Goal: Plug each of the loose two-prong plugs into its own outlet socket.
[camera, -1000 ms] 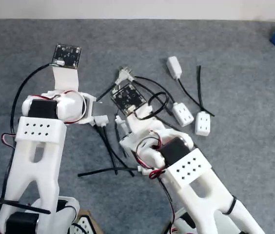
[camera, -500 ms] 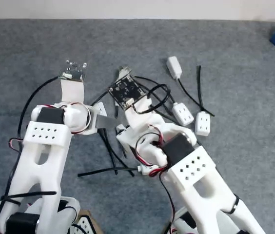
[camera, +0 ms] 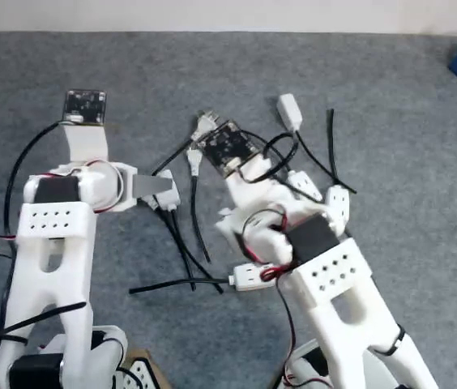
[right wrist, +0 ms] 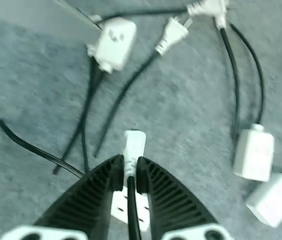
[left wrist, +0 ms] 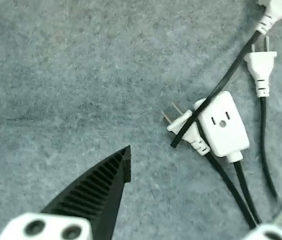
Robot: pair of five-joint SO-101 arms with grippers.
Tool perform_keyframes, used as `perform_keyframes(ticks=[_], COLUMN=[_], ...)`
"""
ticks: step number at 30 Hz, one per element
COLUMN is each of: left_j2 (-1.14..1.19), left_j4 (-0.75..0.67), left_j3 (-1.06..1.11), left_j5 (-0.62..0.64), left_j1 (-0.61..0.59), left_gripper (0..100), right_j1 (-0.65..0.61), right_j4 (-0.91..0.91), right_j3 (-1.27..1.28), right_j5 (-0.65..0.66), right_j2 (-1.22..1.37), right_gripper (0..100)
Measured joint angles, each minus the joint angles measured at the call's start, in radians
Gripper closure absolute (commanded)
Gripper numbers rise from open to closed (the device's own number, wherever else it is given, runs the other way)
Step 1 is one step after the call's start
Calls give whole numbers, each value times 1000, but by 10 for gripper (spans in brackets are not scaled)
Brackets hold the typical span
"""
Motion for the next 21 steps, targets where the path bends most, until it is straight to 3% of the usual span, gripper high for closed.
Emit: perform_keyframes(ticks=[6,12,15,21], left_j2=[0,0,0,0], left_j4=[-12,-71,-84,-100], left_j3=[54,164,201,253], left_j5=[-17,-17,-17,-17], left_j1=[-3,-12,-12,-12], left_gripper=[526,526,526,526], right_j1=[32,32,32,32], right_j4=[187,466,496,502], right_j3=[-153,-506,-641,-672], right_j5=[25,11,6,-23], right_j2=[126,405,491,623], right_gripper=[992,992,992,992])
